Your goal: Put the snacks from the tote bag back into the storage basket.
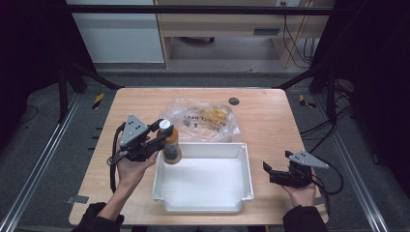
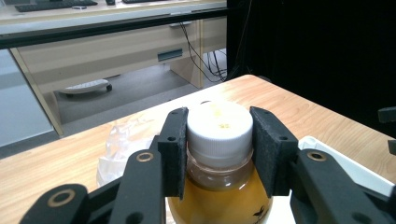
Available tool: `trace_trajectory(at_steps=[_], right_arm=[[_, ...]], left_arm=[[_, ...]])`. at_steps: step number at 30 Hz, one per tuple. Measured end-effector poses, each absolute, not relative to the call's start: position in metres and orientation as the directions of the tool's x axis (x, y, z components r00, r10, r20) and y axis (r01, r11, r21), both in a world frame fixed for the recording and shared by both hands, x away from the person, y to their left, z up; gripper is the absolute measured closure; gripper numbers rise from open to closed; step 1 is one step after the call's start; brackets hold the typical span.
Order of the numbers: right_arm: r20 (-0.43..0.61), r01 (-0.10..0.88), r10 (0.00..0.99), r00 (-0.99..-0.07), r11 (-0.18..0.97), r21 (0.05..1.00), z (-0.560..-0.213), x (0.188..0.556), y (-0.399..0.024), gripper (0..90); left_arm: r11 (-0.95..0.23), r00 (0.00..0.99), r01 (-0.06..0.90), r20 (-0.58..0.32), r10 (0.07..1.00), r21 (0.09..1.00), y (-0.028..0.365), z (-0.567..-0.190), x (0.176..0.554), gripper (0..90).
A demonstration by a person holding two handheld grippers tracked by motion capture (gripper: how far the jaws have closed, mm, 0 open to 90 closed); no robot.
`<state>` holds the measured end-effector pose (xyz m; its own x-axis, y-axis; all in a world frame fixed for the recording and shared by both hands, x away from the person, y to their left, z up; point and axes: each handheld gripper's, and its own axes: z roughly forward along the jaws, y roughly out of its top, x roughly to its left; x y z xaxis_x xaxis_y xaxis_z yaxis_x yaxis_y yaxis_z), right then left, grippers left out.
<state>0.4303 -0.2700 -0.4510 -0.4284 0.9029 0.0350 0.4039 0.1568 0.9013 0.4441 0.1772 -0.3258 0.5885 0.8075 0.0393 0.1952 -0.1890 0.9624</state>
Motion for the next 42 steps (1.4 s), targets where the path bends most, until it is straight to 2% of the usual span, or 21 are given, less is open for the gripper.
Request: trace_trajectory(at_steps=[17, 42], right_arm=[[0.034, 0.403, 0.902, -0.430, 0.158, 0.901, -0.451, 0.430, -0.270, 5.6], [0.035, 0.404, 0.902, -0.430, 0.158, 0.901, -0.451, 0.430, -0.270, 5.7]], left_arm=[[-0.220, 0.602, 0.234, 0.037, 0.798, 0.947, 0.185, -0.354, 0.429, 59.1], [-0.251, 0.607, 0.305, 0.015, 0.794, 0.919, 0.184, -0.387, 0.429, 59.0]])
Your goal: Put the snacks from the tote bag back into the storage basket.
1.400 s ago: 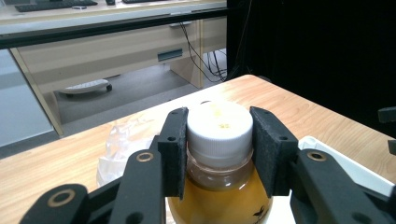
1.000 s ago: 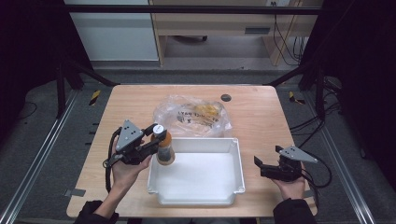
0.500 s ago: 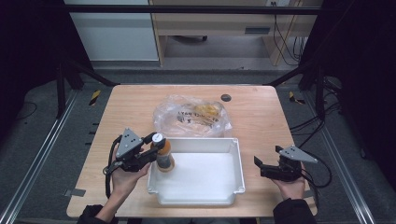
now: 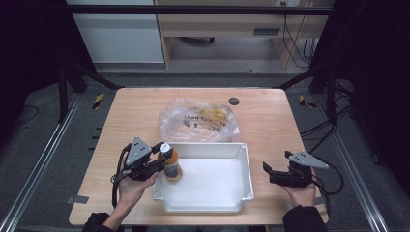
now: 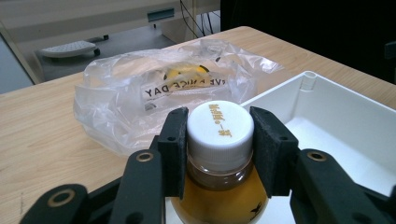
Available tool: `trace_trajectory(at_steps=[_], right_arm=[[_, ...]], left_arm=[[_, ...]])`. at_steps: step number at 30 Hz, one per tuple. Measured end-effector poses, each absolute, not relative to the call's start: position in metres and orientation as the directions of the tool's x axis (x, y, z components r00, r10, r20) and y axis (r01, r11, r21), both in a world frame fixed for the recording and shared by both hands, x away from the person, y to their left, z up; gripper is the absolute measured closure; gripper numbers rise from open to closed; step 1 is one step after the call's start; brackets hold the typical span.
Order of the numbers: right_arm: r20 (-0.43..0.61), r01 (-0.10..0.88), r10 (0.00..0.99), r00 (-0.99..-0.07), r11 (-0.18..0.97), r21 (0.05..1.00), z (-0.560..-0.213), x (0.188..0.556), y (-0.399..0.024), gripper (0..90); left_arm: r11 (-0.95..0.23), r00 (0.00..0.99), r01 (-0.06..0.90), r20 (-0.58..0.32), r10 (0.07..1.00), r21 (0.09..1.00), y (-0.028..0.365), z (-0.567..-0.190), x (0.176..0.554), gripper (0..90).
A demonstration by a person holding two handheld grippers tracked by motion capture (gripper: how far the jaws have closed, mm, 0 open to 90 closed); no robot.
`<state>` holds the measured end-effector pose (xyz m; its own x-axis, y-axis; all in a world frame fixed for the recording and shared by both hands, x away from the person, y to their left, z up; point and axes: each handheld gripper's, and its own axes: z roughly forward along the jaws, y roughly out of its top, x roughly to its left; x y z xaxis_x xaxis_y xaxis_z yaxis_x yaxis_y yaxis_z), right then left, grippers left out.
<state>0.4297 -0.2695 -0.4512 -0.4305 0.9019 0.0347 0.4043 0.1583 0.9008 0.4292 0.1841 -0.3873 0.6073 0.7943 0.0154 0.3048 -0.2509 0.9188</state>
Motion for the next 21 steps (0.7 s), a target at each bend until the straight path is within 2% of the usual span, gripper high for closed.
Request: trace_trajectory(at_steps=[21], right_arm=[[0.029, 0.405, 0.901, -0.432, 0.165, 0.899, -0.4519, 0.4297, -0.2689, 5.8]], left_arm=[[-0.273, 0.610, 0.319, 0.025, 0.792, 0.908, 0.1867, -0.3940, 0.4271, 59.0]])
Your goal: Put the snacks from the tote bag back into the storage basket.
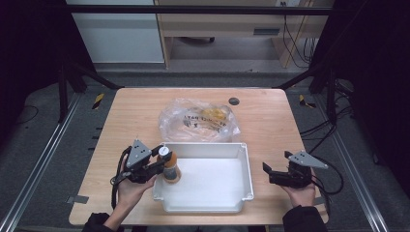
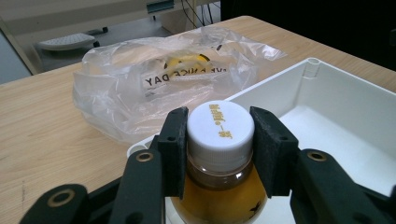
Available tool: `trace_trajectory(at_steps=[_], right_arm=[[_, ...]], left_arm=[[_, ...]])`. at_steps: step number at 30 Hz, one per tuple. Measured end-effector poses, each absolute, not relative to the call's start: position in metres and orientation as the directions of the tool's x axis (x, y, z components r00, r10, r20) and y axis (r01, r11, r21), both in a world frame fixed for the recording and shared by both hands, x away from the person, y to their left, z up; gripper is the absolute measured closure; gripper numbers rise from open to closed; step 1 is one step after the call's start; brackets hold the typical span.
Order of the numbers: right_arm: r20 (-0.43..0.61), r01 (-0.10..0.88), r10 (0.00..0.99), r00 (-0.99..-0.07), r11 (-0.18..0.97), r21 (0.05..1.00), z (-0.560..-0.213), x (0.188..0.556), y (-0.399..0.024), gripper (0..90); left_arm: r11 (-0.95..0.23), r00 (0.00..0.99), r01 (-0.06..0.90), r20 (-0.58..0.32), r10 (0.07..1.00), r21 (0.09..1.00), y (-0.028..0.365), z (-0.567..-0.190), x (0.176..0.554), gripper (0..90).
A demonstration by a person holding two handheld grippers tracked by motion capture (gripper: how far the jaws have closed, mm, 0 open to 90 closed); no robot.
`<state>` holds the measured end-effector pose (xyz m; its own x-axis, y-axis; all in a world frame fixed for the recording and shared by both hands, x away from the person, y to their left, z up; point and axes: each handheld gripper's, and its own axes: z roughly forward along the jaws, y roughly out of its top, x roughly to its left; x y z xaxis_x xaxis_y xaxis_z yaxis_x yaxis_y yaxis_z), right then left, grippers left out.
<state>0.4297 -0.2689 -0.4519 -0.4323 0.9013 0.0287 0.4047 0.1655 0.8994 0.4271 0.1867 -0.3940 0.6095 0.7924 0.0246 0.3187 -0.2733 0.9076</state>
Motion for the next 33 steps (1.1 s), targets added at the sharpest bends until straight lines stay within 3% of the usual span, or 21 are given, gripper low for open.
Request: trace_trajectory(at_steps=[19, 27, 33], right_arm=[[0.029, 0.409, 0.901, -0.432, 0.167, 0.897, -0.453, 0.429, -0.269, 5.6], [0.031, 0.410, 0.902, -0.430, 0.165, 0.897, -0.453, 0.428, -0.270, 5.5], [0.034, 0.408, 0.903, -0.429, 0.161, 0.899, -0.453, 0.427, -0.270, 5.4]], left_arm=[[-0.247, 0.610, 0.308, 0.008, 0.792, 0.919, 0.185, -0.398, 0.426, 57.7], [-0.216, 0.609, 0.284, -0.002, 0.793, 0.934, 0.191, -0.393, 0.423, 40.2], [-0.206, 0.620, 0.272, -0.007, 0.785, 0.940, 0.198, -0.388, 0.421, 32.3]])
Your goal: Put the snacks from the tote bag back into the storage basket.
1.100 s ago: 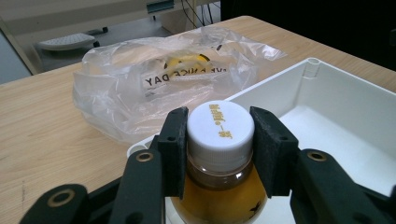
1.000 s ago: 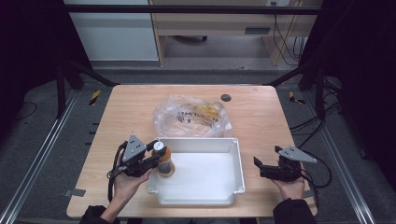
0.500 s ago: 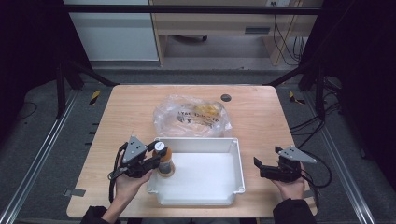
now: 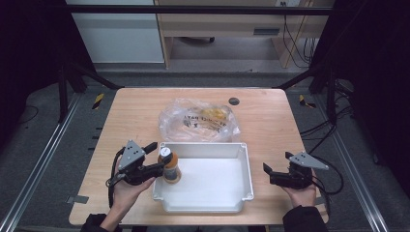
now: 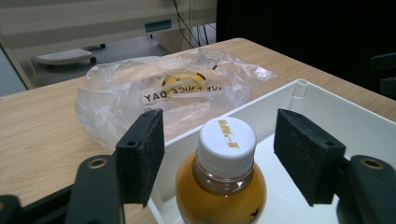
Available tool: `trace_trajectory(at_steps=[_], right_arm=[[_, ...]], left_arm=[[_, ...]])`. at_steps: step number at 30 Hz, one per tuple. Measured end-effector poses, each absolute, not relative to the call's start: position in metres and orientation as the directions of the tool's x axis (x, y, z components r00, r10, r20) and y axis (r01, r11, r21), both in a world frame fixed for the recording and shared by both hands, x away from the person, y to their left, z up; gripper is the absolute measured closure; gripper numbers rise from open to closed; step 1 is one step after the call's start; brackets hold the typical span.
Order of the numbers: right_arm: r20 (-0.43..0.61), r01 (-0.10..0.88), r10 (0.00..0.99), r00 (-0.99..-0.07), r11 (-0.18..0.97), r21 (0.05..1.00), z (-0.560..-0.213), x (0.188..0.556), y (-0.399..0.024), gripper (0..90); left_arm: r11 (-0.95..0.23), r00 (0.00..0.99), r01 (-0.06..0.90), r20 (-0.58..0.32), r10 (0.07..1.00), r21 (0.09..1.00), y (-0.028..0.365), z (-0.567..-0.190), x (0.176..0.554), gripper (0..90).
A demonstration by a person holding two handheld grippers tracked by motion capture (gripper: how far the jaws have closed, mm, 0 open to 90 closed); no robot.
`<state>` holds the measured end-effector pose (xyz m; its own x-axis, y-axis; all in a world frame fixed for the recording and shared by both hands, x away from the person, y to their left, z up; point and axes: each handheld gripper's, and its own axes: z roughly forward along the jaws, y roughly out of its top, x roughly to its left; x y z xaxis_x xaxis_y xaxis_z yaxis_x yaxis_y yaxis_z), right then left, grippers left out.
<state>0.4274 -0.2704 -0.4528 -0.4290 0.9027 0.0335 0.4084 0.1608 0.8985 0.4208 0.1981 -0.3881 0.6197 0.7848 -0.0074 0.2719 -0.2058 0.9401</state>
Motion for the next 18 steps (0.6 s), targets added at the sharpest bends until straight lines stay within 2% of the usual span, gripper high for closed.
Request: trace_trajectory(at_steps=[8, 18], right_arm=[[0.036, 0.409, 0.905, -0.425, 0.156, 0.899, -0.453, 0.427, -0.271, 5.4], [0.037, 0.408, 0.906, -0.422, 0.153, 0.900, -0.453, 0.425, -0.273, 5.5]], left_arm=[[-0.181, 0.609, 0.267, -0.021, 0.793, 0.947, 0.214, -0.383, 0.420, 28.1], [-0.162, 0.556, 0.293, -0.030, 0.831, 0.942, 0.238, -0.396, 0.420, 28.0]])
